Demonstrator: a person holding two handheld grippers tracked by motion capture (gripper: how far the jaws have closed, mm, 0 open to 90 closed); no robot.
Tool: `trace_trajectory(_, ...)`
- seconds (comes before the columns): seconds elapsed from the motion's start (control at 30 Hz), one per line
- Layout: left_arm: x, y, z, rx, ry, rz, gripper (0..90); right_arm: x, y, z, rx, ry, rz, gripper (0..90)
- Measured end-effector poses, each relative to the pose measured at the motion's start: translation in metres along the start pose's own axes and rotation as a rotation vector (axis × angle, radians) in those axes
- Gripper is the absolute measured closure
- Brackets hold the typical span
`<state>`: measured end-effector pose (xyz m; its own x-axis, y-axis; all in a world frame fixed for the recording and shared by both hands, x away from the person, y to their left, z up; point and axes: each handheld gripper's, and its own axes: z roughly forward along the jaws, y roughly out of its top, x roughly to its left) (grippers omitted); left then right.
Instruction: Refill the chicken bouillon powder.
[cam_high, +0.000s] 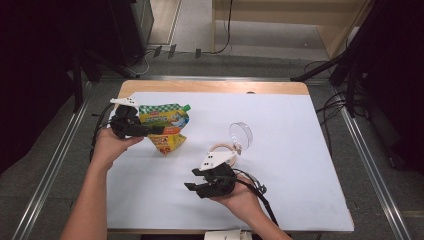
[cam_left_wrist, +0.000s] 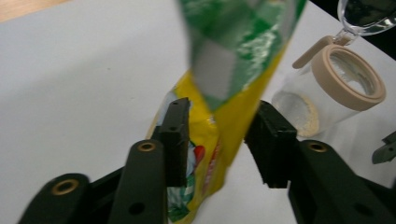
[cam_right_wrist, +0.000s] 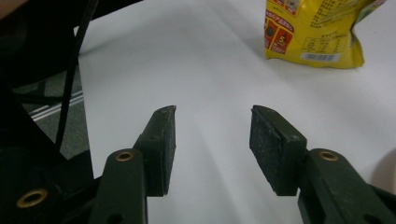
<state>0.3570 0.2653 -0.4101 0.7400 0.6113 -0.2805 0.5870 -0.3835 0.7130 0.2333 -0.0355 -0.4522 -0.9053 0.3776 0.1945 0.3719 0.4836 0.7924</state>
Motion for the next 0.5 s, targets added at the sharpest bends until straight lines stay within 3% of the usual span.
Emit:
trace_trajectory(0.13,0.000,-0.003,0.001,-0.018,-0.024,-0.013,75.7,0.000,-0.006,0.003,-0.017,0.002,0.007,52.4)
trace_trajectory(0.2,0.000,-0.004,0.001,-0.026,-0.024,-0.017,76.6,0.000,-0.007,0.003,-0.024,-0.001,0.006,52.4)
trace_trajectory(0.3,-0.003,-0.005,0.000,-0.028,-0.005,-0.025,82.9,0.000,-0.012,0.003,-0.034,-0.009,0.017,52.5)
trace_trajectory(0.33,-0.005,-0.004,-0.001,-0.033,0.014,-0.021,90.0,-0.001,-0.016,0.005,-0.033,-0.013,0.020,52.5)
trace_trajectory(0.5,-0.011,0.001,-0.001,0.003,0.031,-0.032,90.0,0.001,-0.020,0.008,-0.031,-0.016,0.018,52.4)
